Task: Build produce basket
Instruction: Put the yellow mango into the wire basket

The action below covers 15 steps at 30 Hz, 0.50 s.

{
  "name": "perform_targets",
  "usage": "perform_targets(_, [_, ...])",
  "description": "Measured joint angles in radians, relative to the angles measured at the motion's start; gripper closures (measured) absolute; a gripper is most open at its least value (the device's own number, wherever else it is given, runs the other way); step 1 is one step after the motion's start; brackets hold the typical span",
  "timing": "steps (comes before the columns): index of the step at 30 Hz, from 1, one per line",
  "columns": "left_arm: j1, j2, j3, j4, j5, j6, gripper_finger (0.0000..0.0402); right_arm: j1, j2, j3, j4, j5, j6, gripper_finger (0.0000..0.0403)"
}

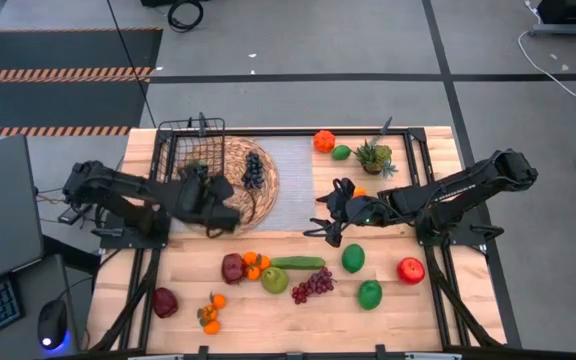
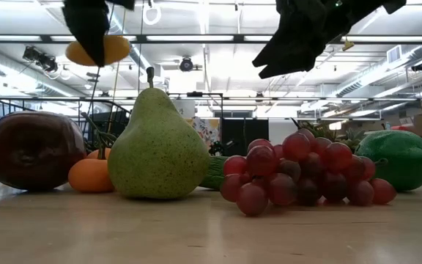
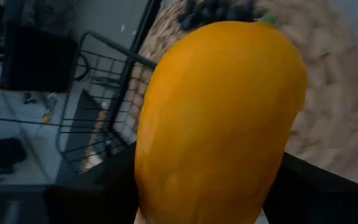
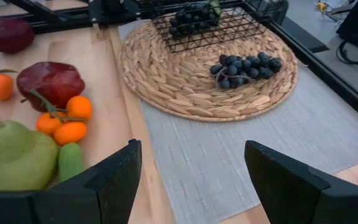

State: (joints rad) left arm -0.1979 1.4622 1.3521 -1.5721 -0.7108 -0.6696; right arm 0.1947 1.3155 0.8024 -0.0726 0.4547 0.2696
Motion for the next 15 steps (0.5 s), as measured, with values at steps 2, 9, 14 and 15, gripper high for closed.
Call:
perform_targets(2, [0.059, 0.001, 0.0, 0.0, 0.0, 0.062, 0.0138, 0.009, 0.0, 0.0, -0.005, 0.02, 0.004, 0.0115])
perform_targets(9, [0.277, 0.001, 0.0, 0.001, 0.0, 0.213, 0.0138, 0.046, 0.0, 0.0, -0.077, 0.06, 0.08, 0.0115])
perform_targets(14, [0.407, 0.001, 0.0, 0.001, 0.001, 0.245, 0.0132, 0.095, 0.0, 0.0, -0.106, 0.103, 0.133, 0.0115])
perform_targets(15, [0.429, 0.001, 0.0, 0.001, 0.008, 0.247, 0.0131, 0.106, 0.0, 0.0, -0.11, 0.114, 0.142, 0.0115])
